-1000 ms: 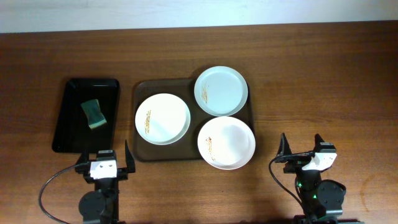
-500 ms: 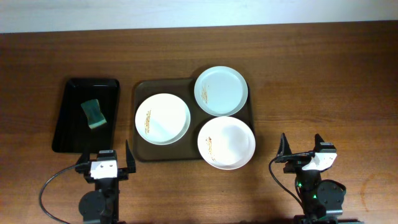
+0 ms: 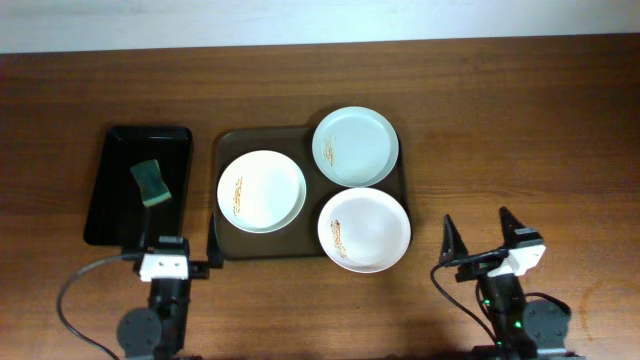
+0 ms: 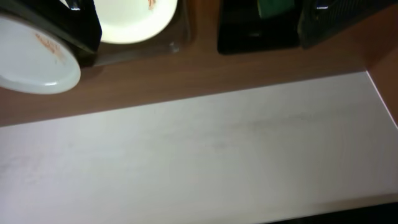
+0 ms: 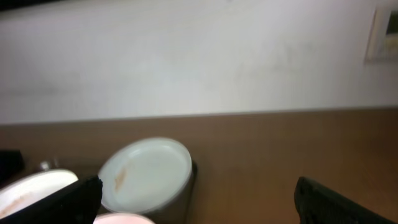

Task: Clean dirty plates on tray and stack at the side
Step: 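Move the right gripper to the rim of the left white plate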

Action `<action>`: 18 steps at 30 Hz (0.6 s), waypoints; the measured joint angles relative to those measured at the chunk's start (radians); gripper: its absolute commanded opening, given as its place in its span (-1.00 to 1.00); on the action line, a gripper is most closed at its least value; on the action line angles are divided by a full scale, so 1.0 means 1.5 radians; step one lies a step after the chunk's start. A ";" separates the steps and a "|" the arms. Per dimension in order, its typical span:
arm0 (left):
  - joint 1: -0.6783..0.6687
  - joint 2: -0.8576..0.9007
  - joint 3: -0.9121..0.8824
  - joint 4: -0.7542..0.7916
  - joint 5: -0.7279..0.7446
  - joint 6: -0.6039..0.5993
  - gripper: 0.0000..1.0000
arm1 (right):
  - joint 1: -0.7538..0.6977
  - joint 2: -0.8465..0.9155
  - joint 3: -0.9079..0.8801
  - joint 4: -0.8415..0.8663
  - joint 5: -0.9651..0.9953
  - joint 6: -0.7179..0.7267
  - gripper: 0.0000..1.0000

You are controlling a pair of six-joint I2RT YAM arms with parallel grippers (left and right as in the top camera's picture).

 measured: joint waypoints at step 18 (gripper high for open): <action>-0.001 0.887 1.050 -0.742 0.036 -0.005 0.98 | 0.000 0.779 0.881 -0.614 -0.027 -0.001 0.97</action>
